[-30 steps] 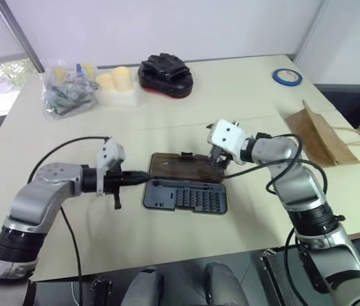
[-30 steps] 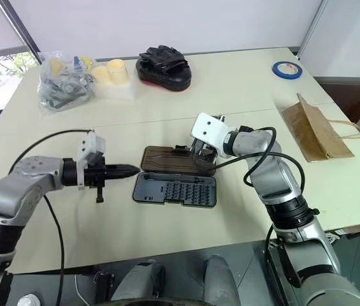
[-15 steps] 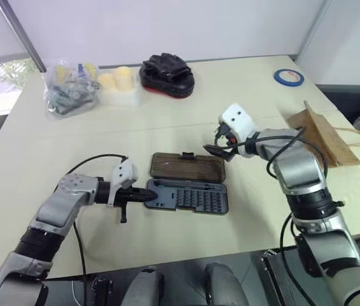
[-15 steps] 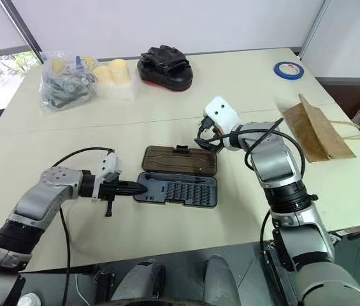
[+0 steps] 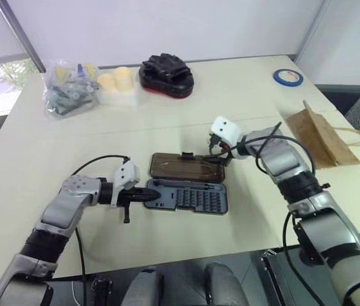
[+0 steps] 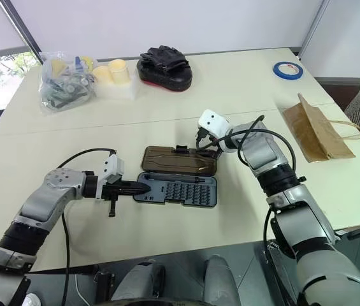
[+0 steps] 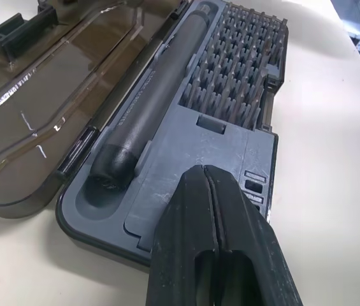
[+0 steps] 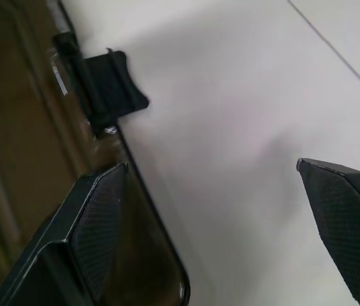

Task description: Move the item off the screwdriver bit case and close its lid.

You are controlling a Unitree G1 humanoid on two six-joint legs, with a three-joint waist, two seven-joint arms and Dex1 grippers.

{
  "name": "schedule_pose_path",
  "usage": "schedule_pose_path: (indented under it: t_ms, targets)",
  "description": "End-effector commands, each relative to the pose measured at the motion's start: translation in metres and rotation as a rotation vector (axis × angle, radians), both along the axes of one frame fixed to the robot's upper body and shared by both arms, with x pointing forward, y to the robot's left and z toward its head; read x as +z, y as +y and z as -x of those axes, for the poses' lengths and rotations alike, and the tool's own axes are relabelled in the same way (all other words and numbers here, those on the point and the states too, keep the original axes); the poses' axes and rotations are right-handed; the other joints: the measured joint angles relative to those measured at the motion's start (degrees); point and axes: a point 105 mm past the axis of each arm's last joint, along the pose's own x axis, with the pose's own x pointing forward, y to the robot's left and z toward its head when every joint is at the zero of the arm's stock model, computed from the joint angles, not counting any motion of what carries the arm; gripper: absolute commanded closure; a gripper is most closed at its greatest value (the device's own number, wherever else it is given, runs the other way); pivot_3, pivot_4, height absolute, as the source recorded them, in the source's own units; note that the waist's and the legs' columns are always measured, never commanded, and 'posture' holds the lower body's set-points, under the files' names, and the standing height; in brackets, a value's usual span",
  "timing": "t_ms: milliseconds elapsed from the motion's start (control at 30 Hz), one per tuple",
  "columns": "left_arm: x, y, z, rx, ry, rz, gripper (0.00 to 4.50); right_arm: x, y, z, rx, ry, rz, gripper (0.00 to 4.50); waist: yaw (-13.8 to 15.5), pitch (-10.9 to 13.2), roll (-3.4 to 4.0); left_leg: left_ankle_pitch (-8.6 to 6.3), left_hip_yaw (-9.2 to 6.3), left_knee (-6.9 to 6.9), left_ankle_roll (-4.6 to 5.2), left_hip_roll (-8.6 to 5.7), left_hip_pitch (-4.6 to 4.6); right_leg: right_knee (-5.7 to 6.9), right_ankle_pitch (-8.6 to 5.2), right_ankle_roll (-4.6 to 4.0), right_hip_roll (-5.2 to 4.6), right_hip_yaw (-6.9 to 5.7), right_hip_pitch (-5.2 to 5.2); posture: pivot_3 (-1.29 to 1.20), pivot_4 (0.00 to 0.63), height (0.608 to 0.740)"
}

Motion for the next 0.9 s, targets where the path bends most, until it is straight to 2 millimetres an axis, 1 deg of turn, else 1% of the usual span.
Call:
schedule_pose_path:
  t_ms: [33, 300, 333, 367, 400, 433, 600, 633, 900]
  targets:
    - [-0.01, 0.003, 0.002, 0.02, 0.028, -0.029, 4.5, 0.014, -0.001, -0.009, 0.001, -0.059, 0.003, 0.08, -0.01, 0.0, 0.0, 0.0, 0.0, 0.0, 0.0, 0.0, 0.0, -0.01, 0.0, 0.0, 0.0, 0.0, 0.0, 0.0, 0.15, 0.74]
    - [-0.01, 0.006, 0.0, 0.036, 0.017, -0.029, 4.5, 0.002, 0.001, -0.001, 0.048, -0.012, 0.015, 0.08, -0.02, -0.02, 0.03, 0.01, -0.01, 0.02, -0.01, 0.0, 0.04, 0.03, 0.0, 0.0, 0.0, 0.0, 0.02, 0.0, 0.15, 0.74]
    - [-0.009, 0.006, -0.001, 0.038, 0.015, -0.028, 4.5, 0.0, 0.001, 0.0, 0.053, -0.006, 0.02, 0.61, -0.02, -0.02, 0.04, 0.01, -0.01, 0.02, -0.01, 0.0, 0.03, 0.03, 0.0, 0.0, 0.0, 0.0, 0.02, 0.0, 0.15, 0.74]
    - [-0.009, 0.005, -0.001, 0.039, 0.013, -0.027, 4.5, -0.002, 0.001, 0.002, 0.058, -0.001, 0.026, 0.91, -0.02, -0.02, 0.04, 0.01, -0.01, 0.02, -0.01, 0.0, 0.03, 0.03, 0.0, 0.0, 0.0, 0.0, 0.02, 0.0, 0.15, 0.74]
    - [-0.009, 0.005, -0.001, 0.04, 0.011, -0.025, 4.5, -0.003, 0.001, 0.003, 0.064, 0.005, 0.031, 1.52, -0.02, -0.02, 0.04, 0.01, -0.01, 0.02, -0.01, 0.0, 0.03, 0.03, 0.0, 0.0, 0.0, 0.0, 0.02, 0.0, 0.15, 0.74]
    - [-0.008, 0.005, -0.001, 0.04, 0.01, -0.024, 4.5, -0.004, 0.002, 0.004, 0.068, 0.009, 0.034, 1.92, -0.02, -0.03, 0.04, 0.01, -0.01, 0.02, -0.01, 0.0, 0.03, 0.03, 0.0, 0.0, 0.0, 0.0, 0.02, 0.0, 0.15, 0.74]
    - [-0.008, 0.003, -0.001, 0.043, 0.004, -0.018, 4.5, -0.008, 0.003, 0.008, 0.083, 0.03, 0.048, 4.38, -0.04, -0.05, 0.02, 0.01, -0.01, 0.09, -0.02, 0.0, 0.06, 0.09, 0.0, 0.0, 0.0, 0.0, 0.05, 0.0, 0.15, 0.74]
    - [-0.007, 0.002, -0.002, 0.043, 0.003, -0.017, 4.5, -0.009, 0.003, 0.009, 0.088, 0.036, 0.049, 4.45, -0.03, -0.13, 0.0, 0.01, -0.01, 0.1, -0.02, 0.0, 0.08, 0.1, 0.0, 0.0, 0.0, 0.01, 0.06, 0.0, 0.15, 0.74]
    - [-0.006, 0.0, -0.005, 0.057, -0.01, -0.005, 4.5, -0.012, 0.006, 0.017, 0.136, 0.053, 0.081, 4.45, 0.19, -0.15, 0.02, 0.02, -0.03, 0.09, -0.03, 0.0, 0.14, 0.12, 0.0, 0.0, 0.01, 0.0, 0.14, 0.0, 0.15, 0.74]
